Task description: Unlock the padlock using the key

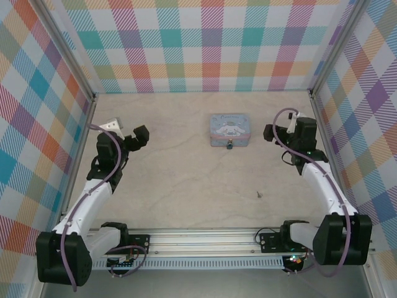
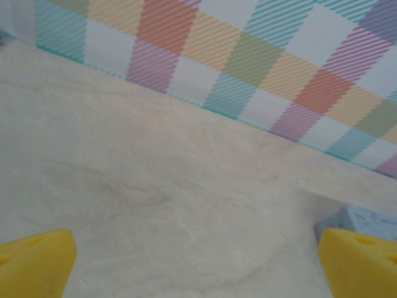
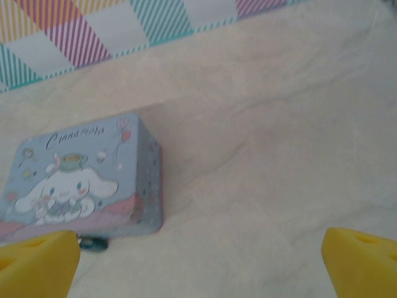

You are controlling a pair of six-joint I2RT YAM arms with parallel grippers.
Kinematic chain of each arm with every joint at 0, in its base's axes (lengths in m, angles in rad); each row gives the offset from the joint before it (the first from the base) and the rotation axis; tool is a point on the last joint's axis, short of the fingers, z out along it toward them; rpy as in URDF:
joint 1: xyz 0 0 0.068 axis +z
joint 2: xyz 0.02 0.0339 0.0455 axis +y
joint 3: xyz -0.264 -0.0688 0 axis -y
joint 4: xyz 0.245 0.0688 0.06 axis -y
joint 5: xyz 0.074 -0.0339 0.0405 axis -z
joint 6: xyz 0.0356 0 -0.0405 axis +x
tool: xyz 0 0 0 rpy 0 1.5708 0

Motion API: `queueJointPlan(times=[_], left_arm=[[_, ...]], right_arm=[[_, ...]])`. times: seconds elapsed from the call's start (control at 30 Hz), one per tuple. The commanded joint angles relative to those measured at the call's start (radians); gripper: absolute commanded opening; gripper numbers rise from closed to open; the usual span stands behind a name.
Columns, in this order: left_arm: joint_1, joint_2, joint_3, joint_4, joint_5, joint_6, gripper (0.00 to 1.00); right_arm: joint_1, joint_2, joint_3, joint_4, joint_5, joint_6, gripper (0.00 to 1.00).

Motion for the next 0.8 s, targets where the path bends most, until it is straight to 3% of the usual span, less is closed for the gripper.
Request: queueJointPlan(times=[0.0,0.23,0.37,0.43,0.77], left_arm=[[-0.036,-0.036,0.006,-0.126,0.122,-0.127,1.00],[-0.137,-0.081,-0.054,-0.125,0.140,-0.206,1.00],[-0.158,-0.096,-0.072,-0.123,0.110,-0.209,1.00],[-0.159,-0.092,-0.070,-0.121,0.108,-0.207,1.00],[-0.166,-0.072,-0.059,-0.132,0.092,-0.199,1.00]], right_arm=[[0.039,-0.034,0.037,-0.330,-0.058,0.108,0.97],[0.170,-0.047,0.004,-0.575,-0.030,0.208,0.85],[0.255,-0.027,-0.046,-0.638,0.054,0.274,0.80],[0.291,-0.003,-0.065,-0.649,0.077,0.311,0.79],[0.361,0.129,-0.143,-0.565,0.094,0.460,0.54]])
